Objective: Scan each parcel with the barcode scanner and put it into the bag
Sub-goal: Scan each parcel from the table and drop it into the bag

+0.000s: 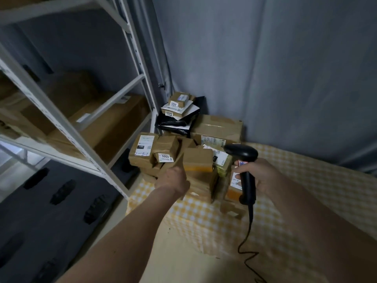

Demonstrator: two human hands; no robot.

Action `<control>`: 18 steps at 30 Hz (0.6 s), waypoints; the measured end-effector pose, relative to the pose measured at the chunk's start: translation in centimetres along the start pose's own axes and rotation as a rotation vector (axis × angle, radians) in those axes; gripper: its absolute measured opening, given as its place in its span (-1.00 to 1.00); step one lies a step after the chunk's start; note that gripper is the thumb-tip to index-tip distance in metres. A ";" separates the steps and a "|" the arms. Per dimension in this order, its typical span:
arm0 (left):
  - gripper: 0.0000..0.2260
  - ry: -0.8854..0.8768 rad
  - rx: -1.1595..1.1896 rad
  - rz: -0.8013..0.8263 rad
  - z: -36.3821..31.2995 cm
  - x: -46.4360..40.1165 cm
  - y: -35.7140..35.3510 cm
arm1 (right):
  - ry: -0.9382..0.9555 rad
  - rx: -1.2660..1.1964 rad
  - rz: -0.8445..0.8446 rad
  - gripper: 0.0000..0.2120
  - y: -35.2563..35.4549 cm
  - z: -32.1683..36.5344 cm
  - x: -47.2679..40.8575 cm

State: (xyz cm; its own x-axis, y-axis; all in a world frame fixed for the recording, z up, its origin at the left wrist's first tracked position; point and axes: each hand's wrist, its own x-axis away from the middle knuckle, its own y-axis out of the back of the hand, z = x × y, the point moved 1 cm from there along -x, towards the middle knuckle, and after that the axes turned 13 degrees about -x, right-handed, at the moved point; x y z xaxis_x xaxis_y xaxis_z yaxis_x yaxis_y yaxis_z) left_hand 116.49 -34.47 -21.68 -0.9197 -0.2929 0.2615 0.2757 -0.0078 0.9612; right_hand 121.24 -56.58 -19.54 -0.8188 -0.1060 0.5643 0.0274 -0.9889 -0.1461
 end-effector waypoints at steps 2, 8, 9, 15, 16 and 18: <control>-0.74 -0.017 -0.004 0.035 -0.4 -1.9 -0.1 | -0.015 0.023 -0.011 -0.82 0.4 0.9 -1.6; -0.70 -0.101 0.020 0.039 -2.7 -9.3 1.4 | -0.057 0.034 -0.040 -0.88 2.2 4.8 -6.1; -0.70 -0.114 0.029 0.030 -3.3 -10.8 1.8 | -0.048 0.033 -0.046 -0.88 2.5 5.6 -7.1; -0.62 -0.236 0.021 0.062 -6.5 -20.2 3.4 | -0.056 0.006 -0.177 -0.84 2.9 10.0 -14.6; -0.60 -0.244 0.030 0.084 -6.8 -21.6 3.5 | -0.067 0.015 -0.192 -0.81 2.8 10.5 -16.1; -0.54 -0.255 0.035 0.124 -7.5 -24.6 3.5 | -0.076 0.037 -0.227 -0.77 2.7 11.4 -18.9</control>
State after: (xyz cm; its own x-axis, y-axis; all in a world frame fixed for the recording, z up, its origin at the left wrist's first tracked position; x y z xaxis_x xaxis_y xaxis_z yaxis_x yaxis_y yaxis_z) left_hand 142.23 -34.49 -25.46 -0.9214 -0.0396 0.3865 0.3846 0.0473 0.9219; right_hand 143.32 -58.42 -21.36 -0.7607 0.1129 0.6393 -0.1299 -0.9913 0.0205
